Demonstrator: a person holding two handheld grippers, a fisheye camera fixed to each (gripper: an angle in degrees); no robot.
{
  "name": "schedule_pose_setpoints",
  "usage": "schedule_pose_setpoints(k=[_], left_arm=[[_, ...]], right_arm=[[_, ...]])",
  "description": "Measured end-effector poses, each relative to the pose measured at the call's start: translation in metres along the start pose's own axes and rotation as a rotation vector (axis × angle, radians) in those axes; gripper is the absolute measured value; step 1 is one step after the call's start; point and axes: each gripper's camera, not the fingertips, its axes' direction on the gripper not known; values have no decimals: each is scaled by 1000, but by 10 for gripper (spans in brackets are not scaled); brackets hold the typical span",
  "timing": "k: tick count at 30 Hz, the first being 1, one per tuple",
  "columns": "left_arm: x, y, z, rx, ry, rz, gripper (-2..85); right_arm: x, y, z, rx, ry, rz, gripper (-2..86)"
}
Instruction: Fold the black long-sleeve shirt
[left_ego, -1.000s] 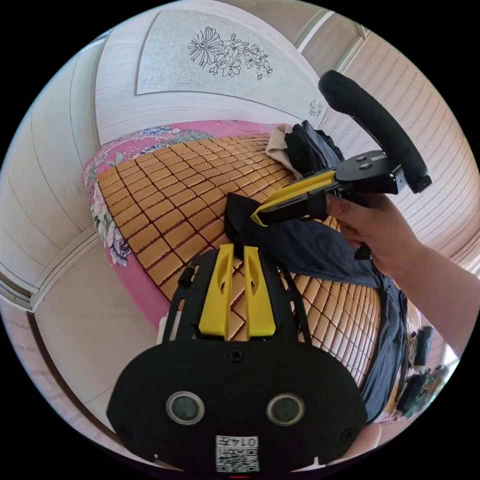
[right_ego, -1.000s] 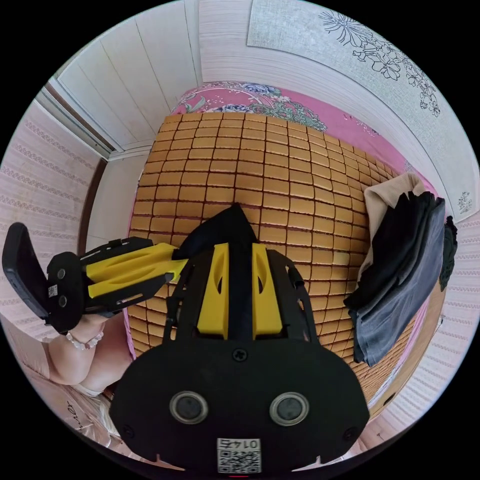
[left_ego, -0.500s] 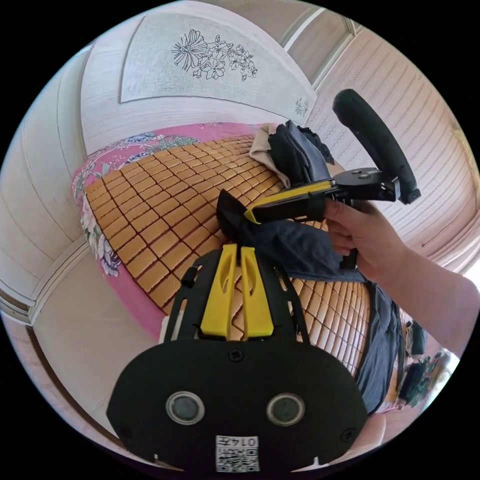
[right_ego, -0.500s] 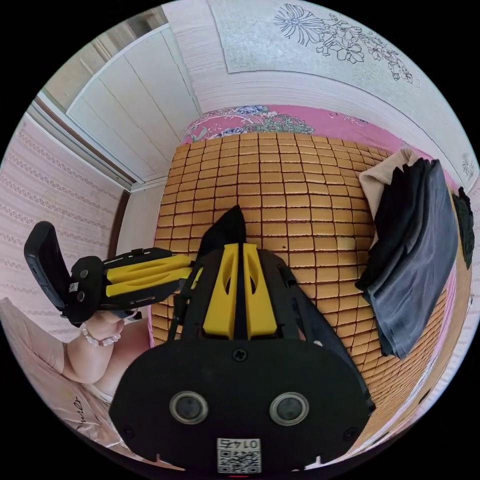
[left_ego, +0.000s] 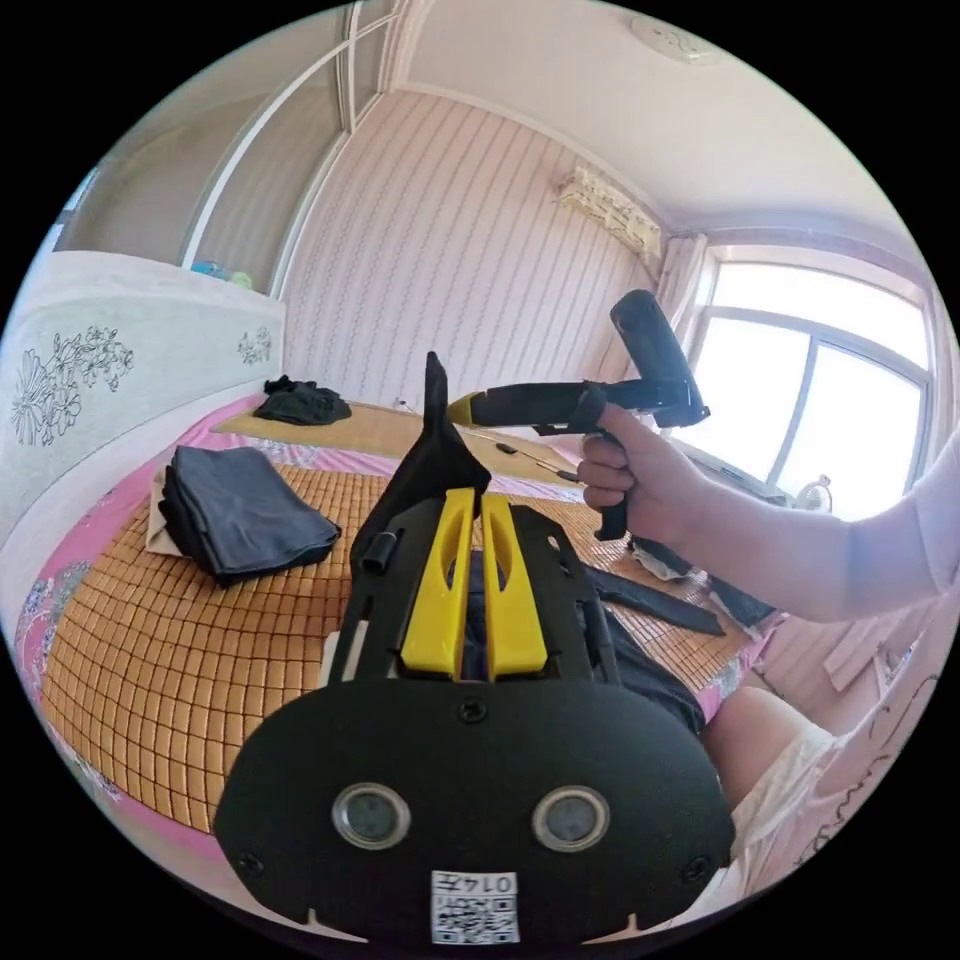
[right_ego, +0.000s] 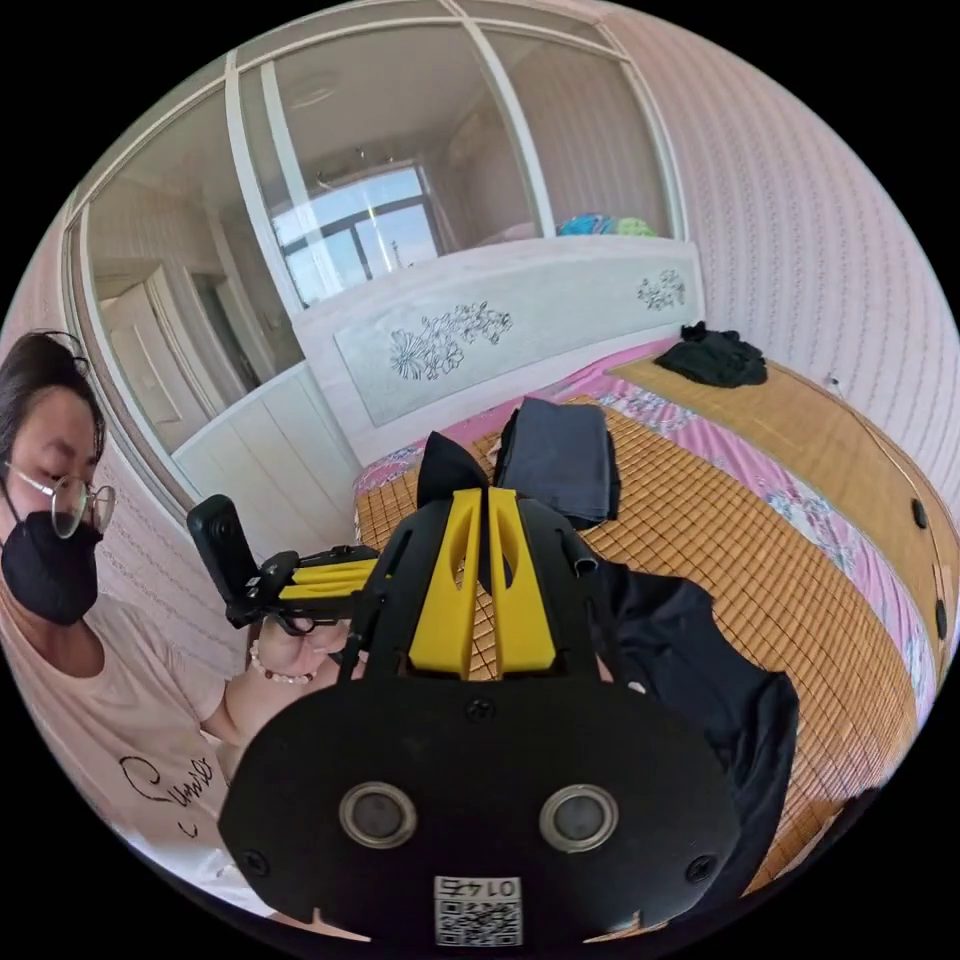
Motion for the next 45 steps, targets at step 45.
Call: schedule_pose_setpoints(k=[45], left_arm=[[102,124,431,-766,-33,407,1]], right_arm=[[216,-142,91,-368,161,116,-6]])
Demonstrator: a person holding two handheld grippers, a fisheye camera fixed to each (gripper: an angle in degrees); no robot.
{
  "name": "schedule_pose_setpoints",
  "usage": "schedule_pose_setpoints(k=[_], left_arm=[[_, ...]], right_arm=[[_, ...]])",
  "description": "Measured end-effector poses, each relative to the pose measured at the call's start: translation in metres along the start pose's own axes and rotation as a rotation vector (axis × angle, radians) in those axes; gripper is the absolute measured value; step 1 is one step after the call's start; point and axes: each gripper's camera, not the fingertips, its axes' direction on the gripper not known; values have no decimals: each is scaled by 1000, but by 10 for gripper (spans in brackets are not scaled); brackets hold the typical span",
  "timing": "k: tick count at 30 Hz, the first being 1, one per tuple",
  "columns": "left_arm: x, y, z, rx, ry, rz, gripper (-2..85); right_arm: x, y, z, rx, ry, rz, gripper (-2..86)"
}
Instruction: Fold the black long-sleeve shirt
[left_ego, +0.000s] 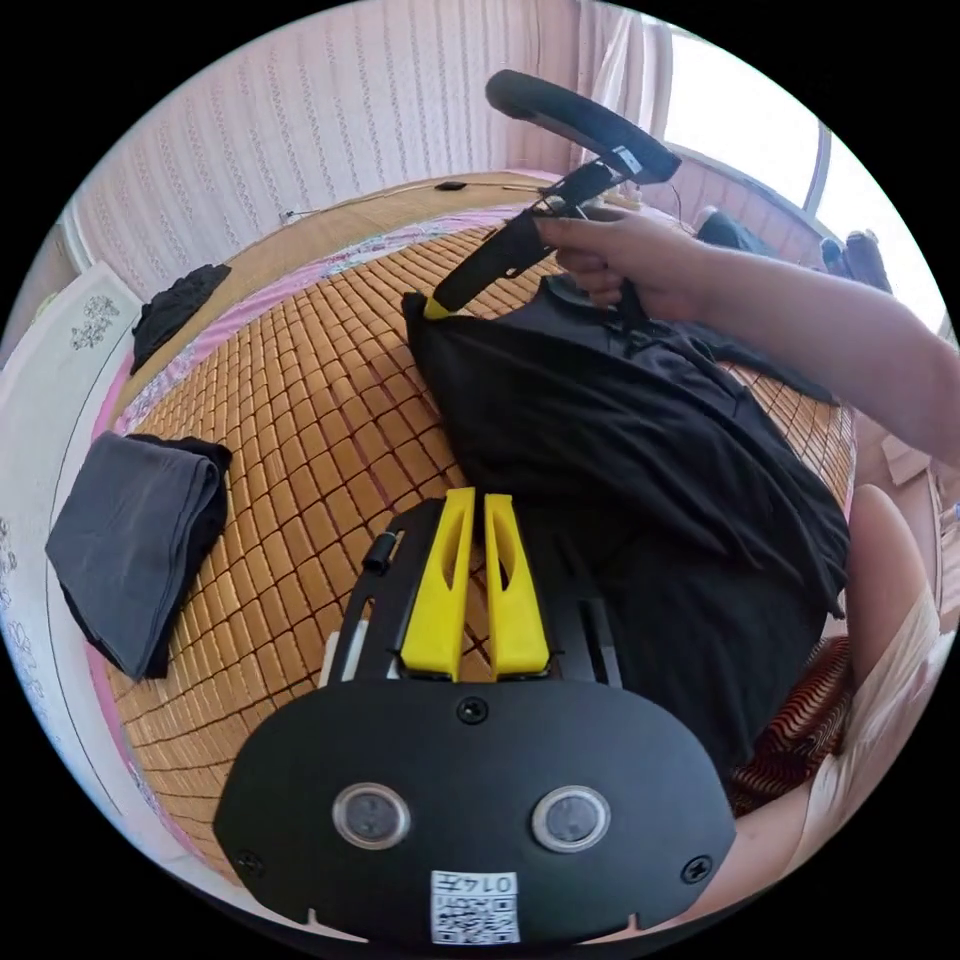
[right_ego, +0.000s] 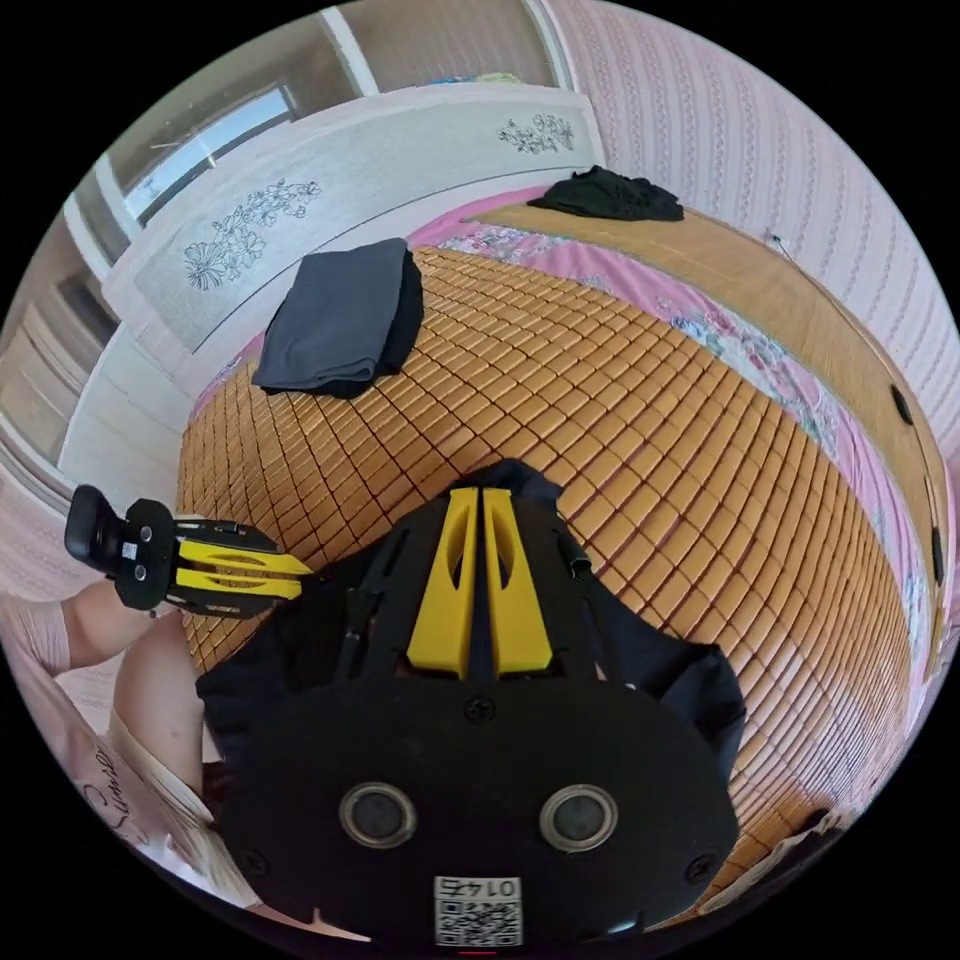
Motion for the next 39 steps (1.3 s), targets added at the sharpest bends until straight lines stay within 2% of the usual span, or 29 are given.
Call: schedule_pose_setpoints(k=[2,5,6,9,12,15,20,23,27,31,34,39], left_arm=[[-19,13,1,55,28,-115,-3],[-41,22,33,18,123,-236,1],[-45,24,35,45,140,-258,3],[-53,25,43,32,180,-317,36],[-43,29,28,57,100,-297,58],[-5,39,2,82,61,-195,54],[129,65,4,5,255,9,56],[203,72,23,-29,369,43,65],[272,67,47,-66,392,92,75],[315,53,75,-133,340,140,80],[335,45,73,-104,325,169,78],[368,35,97,-134,278,201,75]], right_arm=[[-11,-24,12,-44,4,-16,-4],[-17,-41,43,-224,43,-7,9],[-18,-43,39,-222,38,-8,17],[-11,-37,-30,-98,19,57,75],[-22,15,-128,42,52,77,80],[-64,110,-201,24,54,88,74],[-156,304,-255,-112,-38,338,76],[-189,354,-259,-136,-107,445,81],[-207,360,-256,-180,-65,483,49],[-227,347,-320,-75,-52,450,9],[-234,345,-359,-29,-3,446,2],[-224,345,-348,-106,13,496,-3]])
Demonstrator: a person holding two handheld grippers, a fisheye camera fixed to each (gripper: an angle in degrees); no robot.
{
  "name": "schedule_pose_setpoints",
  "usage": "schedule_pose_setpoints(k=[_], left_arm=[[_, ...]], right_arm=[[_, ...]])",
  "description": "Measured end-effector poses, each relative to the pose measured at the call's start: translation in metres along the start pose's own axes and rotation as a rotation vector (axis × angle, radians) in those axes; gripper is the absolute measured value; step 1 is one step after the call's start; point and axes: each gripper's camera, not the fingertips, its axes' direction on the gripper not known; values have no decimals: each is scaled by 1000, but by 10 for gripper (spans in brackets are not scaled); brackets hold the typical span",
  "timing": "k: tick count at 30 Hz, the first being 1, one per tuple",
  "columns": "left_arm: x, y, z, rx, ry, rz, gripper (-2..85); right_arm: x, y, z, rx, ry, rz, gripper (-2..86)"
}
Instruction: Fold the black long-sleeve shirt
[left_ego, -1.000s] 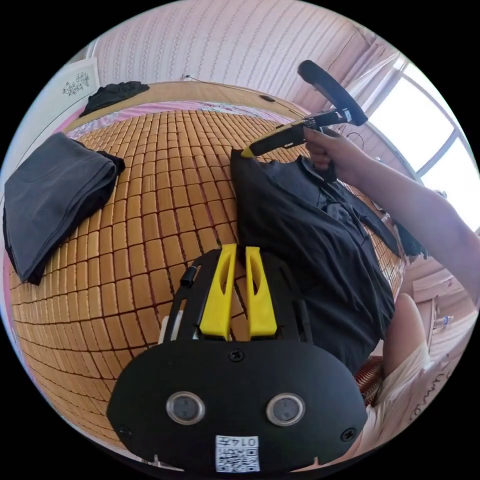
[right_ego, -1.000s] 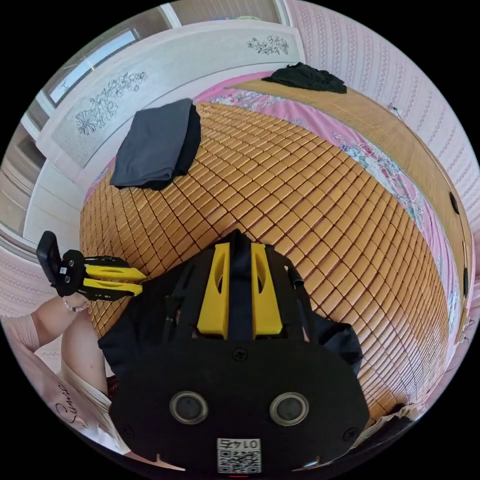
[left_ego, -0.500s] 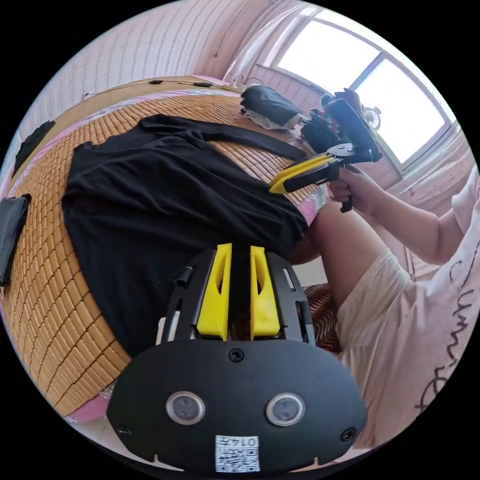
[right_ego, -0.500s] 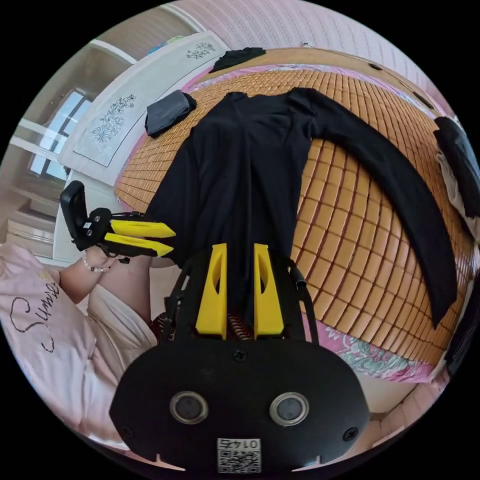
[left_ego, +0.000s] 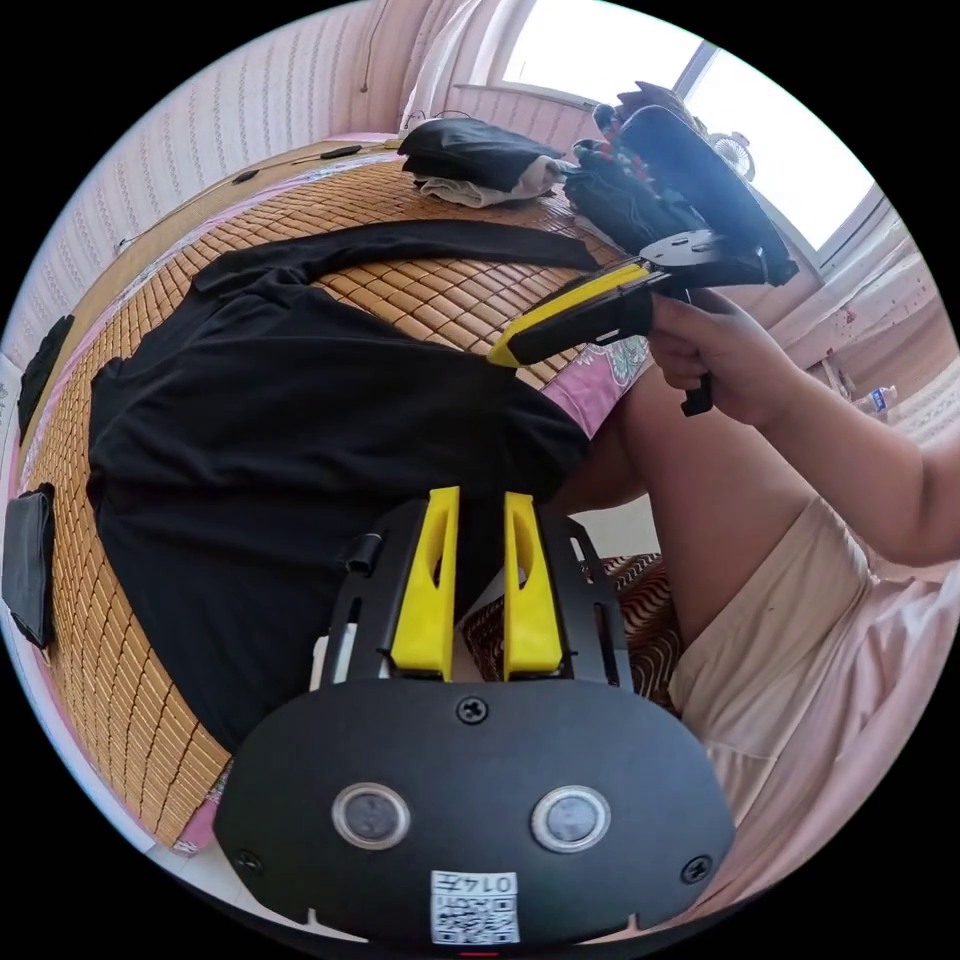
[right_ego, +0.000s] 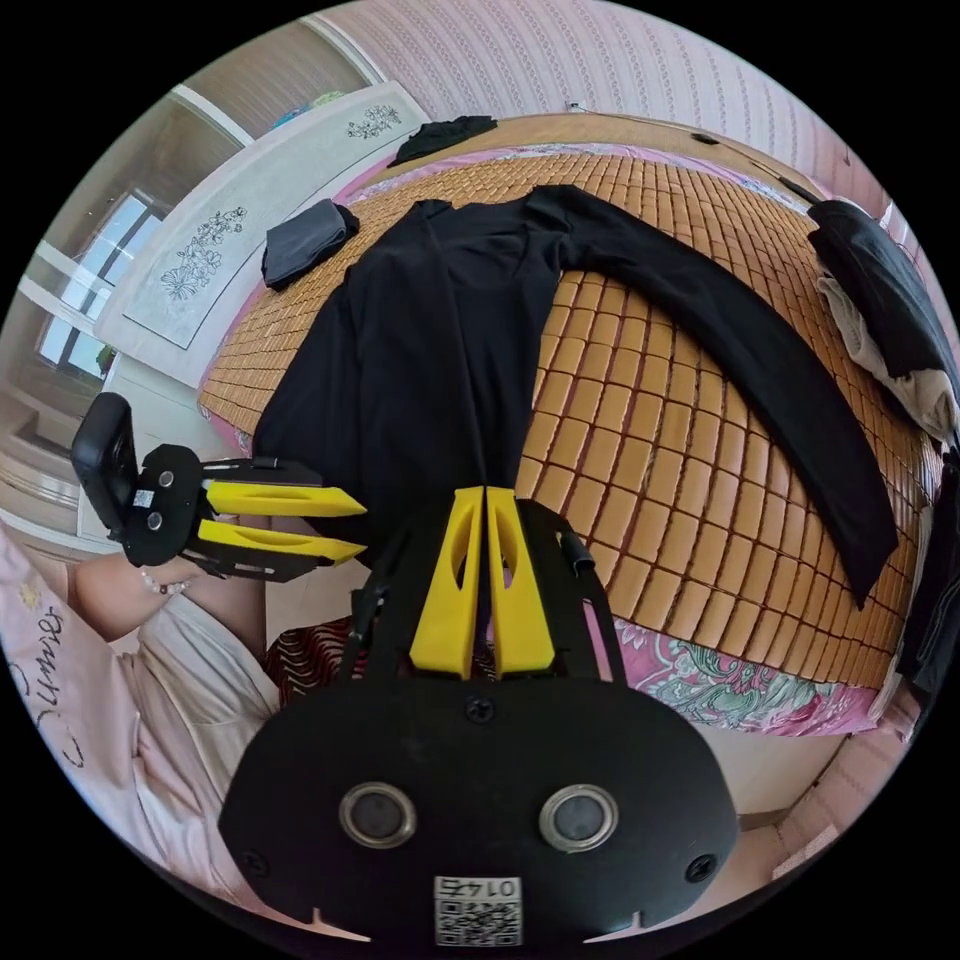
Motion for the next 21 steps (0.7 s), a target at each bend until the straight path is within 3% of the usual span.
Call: schedule_pose_setpoints(k=[6,9,11,14,17,21], left_arm=[[24,-19,50,-86,-40,38,66],[37,-23,51,-92,14,61,69],[48,-27,41,-60,41,90,64],[58,-41,30,11,81,149,28],[71,-65,25,114,25,247,34],[90,-119,44,35,-67,315,55]], right_arm=[[-6,4,-29,20,-1,24,-7],[7,11,-82,134,134,81,-4],[42,18,-135,292,294,204,5],[99,28,-175,384,456,410,61],[139,54,-195,397,506,613,108],[158,87,-205,449,479,719,99]])
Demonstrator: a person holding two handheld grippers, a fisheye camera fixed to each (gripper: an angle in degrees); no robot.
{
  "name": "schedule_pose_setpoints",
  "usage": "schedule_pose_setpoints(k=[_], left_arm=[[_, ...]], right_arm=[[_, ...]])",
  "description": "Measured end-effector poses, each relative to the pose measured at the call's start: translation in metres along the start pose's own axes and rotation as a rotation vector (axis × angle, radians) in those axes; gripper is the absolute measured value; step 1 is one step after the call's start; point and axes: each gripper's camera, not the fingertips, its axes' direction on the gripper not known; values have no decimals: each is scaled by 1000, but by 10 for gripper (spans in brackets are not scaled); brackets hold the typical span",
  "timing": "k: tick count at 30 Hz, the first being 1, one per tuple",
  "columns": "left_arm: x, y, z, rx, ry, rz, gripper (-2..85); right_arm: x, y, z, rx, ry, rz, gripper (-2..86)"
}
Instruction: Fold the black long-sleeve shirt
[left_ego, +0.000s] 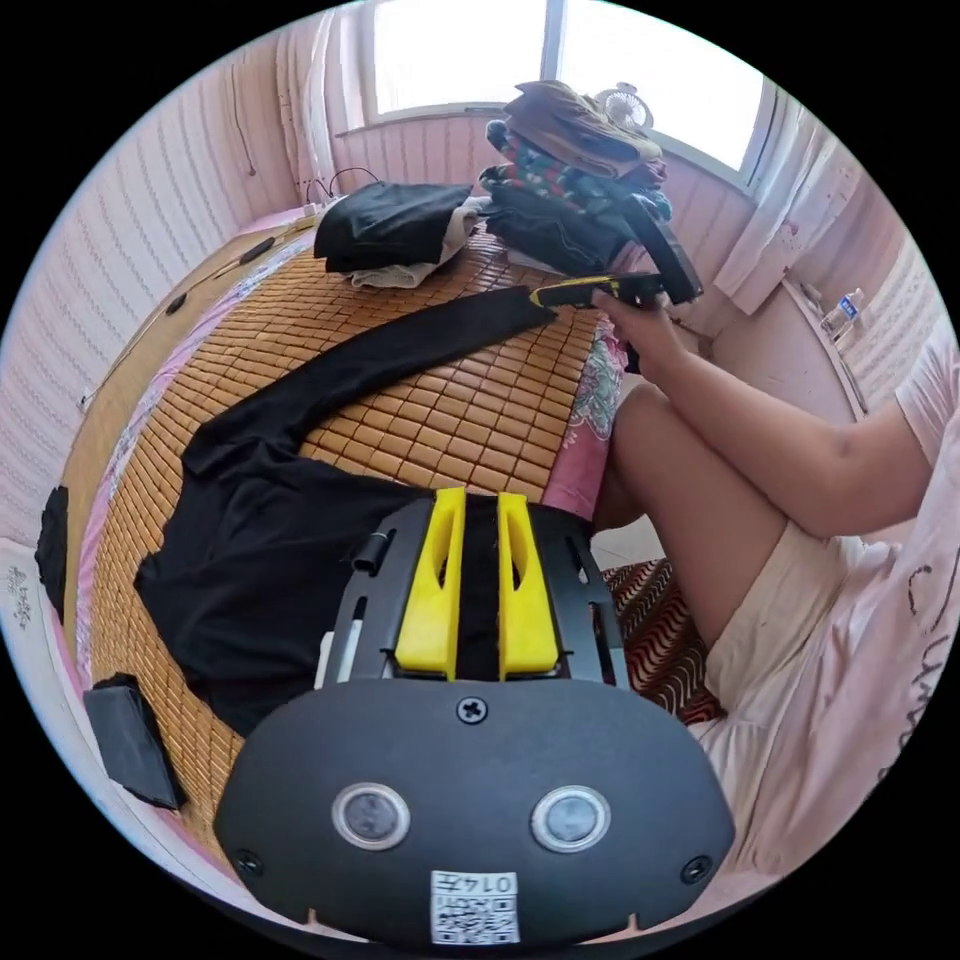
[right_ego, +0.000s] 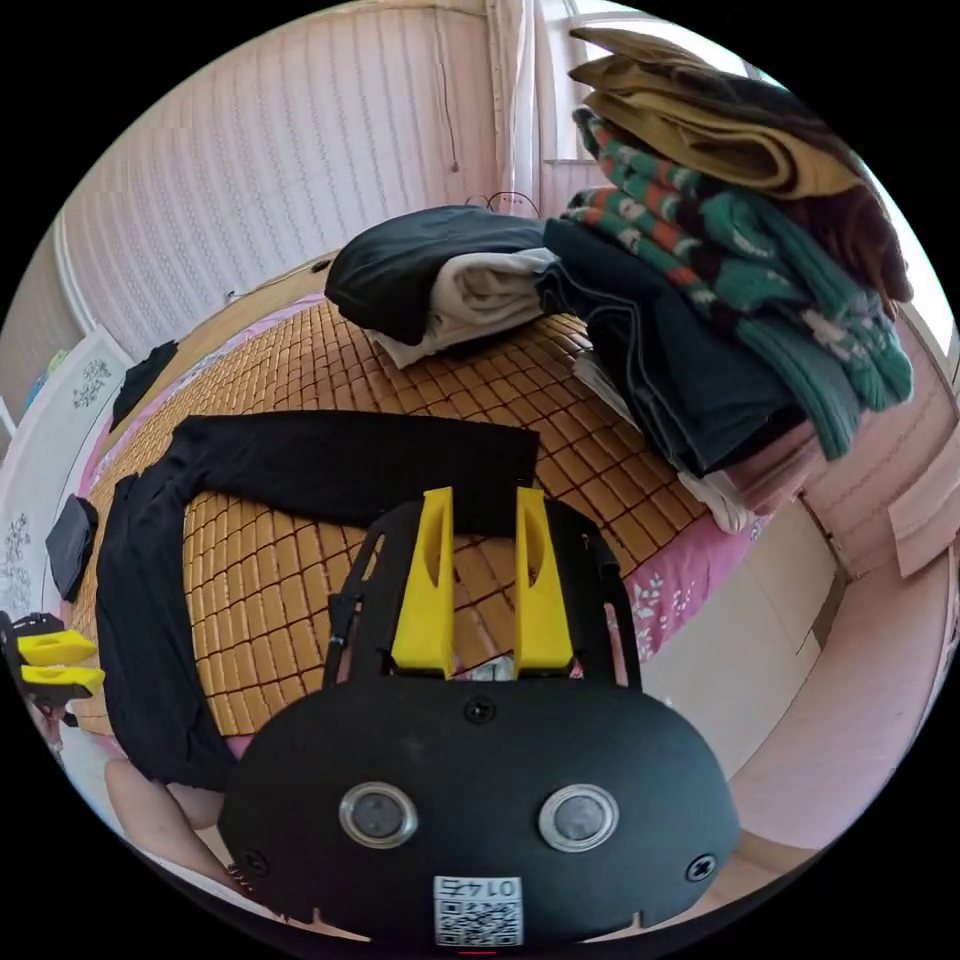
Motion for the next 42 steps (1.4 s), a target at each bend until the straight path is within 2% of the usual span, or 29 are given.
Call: schedule_pose_setpoints(k=[4,7,14,20,26,34,42], left_arm=[[12,-79,28,-14,-44,103,58],[28,-139,56,-19,-92,197,60],[62,-270,142,-58,-122,296,82],[87,-338,222,-139,-150,333,102],[91,-371,275,-208,-99,297,73],[79,-387,287,-226,41,219,78],[88,-388,284,-222,72,232,0]], right_arm=[[22,-20,7,-111,-44,59,109],[29,-26,-4,-107,-105,85,110],[35,-28,-38,-93,-69,99,86],[46,-29,-64,-81,-91,151,75],[45,-26,-86,-68,-88,148,59],[43,-17,-109,-79,-210,148,9],[32,-1,-134,-71,-262,164,3]])
